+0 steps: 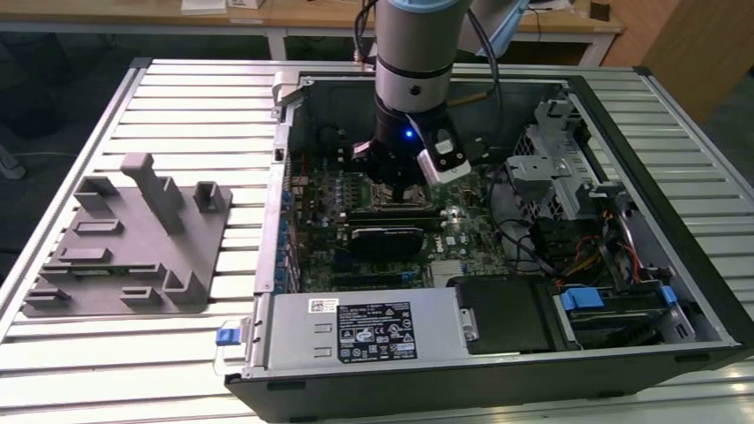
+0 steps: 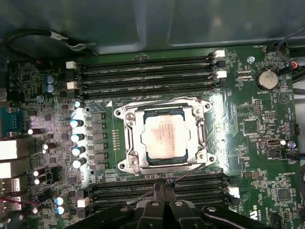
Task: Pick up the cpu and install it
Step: 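Install the second cpu locking lever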
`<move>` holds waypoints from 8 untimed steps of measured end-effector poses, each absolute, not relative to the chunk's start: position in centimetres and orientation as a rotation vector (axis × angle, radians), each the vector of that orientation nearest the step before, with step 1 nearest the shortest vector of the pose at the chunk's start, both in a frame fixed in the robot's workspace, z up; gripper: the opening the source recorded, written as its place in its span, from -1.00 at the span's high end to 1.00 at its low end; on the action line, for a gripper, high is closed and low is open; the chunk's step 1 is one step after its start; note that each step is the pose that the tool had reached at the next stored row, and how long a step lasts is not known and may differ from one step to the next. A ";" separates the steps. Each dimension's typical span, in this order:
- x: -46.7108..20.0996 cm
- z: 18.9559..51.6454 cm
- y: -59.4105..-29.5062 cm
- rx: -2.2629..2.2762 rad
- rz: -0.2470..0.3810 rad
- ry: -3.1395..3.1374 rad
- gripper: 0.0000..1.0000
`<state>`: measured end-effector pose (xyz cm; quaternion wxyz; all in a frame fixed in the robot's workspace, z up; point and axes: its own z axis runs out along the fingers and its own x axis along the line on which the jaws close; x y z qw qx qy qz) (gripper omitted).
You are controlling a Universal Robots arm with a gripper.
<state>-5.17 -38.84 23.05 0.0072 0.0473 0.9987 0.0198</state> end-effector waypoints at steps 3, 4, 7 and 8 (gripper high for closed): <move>-5.4 23.0 -38.8 0.148 0.062 3.123 0.79; -5.4 23.0 -38.8 0.148 0.062 3.123 0.79; -5.5 23.0 -38.8 0.148 0.062 3.123 0.79; -5.6 22.9 -38.8 0.148 0.062 3.123 0.79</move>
